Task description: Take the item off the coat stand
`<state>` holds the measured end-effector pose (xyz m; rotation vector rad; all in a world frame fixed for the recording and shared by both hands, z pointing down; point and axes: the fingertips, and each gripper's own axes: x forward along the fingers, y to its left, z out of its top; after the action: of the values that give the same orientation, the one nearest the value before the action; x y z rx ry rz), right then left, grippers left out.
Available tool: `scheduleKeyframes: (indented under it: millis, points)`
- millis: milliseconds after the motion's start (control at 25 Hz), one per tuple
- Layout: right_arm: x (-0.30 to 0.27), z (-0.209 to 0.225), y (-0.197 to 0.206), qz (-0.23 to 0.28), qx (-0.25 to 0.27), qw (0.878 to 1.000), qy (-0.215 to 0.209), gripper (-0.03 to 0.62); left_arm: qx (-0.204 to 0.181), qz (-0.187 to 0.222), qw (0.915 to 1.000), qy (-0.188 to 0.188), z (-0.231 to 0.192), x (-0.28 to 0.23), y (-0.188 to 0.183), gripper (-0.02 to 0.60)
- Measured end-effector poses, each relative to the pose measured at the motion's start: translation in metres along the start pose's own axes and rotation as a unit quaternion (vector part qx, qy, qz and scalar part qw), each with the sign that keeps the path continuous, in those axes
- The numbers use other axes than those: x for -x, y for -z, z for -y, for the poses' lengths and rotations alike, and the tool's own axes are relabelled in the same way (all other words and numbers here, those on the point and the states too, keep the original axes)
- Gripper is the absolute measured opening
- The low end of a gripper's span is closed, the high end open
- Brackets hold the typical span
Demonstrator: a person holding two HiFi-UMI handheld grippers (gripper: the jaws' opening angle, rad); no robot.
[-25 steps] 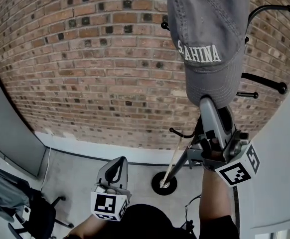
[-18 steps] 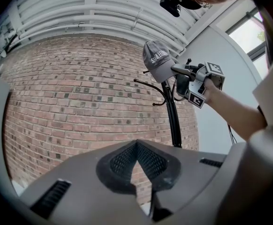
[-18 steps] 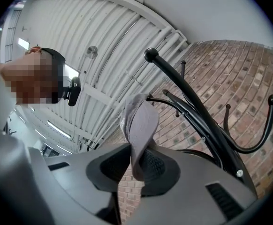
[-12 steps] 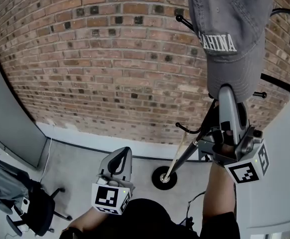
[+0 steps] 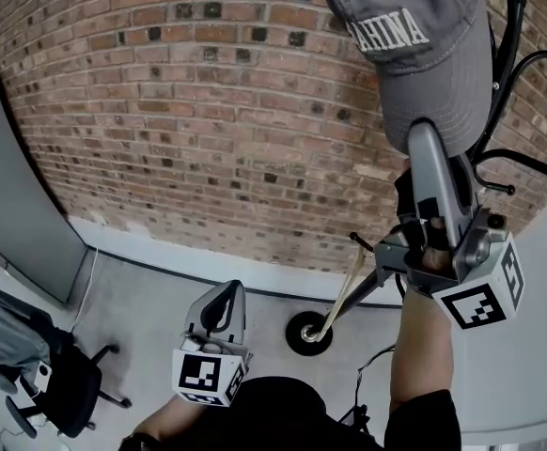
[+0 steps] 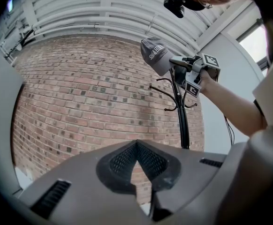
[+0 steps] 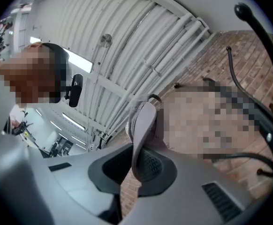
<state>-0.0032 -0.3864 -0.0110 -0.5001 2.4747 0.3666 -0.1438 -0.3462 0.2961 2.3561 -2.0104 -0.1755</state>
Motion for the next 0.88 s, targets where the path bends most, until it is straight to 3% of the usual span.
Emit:
scheduleKeyframes:
  millis: [120, 240, 480, 600, 760, 880]
  points:
    - [0.003, -0.019, 0.053, -0.025, -0.085, 0.996, -0.007, 0.031, 0.011, -0.017, 0.9997, -0.013, -0.024, 0.012, 0.017, 0.025]
    - [0.022, -0.038, 0.123, -0.069, -0.185, 0.98, 0.011, 0.031, 0.02, -0.042, 0.9988, -0.017, -0.043, 0.025, 0.038, 0.025]
    - [0.107, -0.09, 0.251, -0.123, -0.374, 0.912, 0.111, 0.031, 0.026, -0.102, 0.9944, 0.009, -0.061, 0.06, 0.086, 0.025]
    - [0.155, -0.127, 0.287, -0.145, -0.415, 0.883, 0.165, 0.031, 0.029, -0.13, 0.9905, 0.036, -0.061, 0.079, 0.107, 0.025]
    - [0.216, -0.17, 0.31, -0.159, -0.436, 0.855, 0.23, 0.031, 0.034, -0.161, 0.9826, 0.085, -0.051, 0.095, 0.135, 0.026]
    - [0.26, -0.194, 0.311, -0.156, -0.43, 0.84, 0.292, 0.031, 0.029, -0.191, 0.9708, 0.142, -0.034, 0.106, 0.16, 0.026]
